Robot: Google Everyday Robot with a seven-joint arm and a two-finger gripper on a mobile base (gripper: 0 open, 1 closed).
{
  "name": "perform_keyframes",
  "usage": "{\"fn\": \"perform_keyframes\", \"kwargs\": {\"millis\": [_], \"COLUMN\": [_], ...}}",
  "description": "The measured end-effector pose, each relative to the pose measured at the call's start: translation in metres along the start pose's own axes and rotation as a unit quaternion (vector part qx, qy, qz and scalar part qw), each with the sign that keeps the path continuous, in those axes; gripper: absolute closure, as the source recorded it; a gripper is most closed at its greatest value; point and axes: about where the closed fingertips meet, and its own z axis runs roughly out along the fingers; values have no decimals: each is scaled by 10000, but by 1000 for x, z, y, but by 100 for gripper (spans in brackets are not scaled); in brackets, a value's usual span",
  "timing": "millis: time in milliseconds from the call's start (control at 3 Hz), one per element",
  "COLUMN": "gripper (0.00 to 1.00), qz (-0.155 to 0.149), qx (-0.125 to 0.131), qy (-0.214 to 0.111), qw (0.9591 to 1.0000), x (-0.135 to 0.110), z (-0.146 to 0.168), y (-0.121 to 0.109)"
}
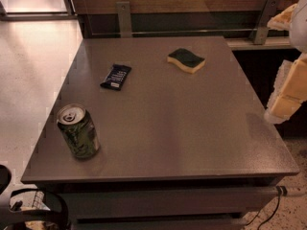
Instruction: Move sponge near green can
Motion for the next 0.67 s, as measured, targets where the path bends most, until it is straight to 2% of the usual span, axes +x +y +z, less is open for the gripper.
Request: {"fn": "perform_keyframes", "kwargs": {"millis": [333, 667], "gripper": [0, 0], "qz": [0, 121], "qx": [1, 145], "qy": [0, -149], "qw": [10000, 9997], "x": [0, 2], "z": [0, 2], "y": [0, -20]}}
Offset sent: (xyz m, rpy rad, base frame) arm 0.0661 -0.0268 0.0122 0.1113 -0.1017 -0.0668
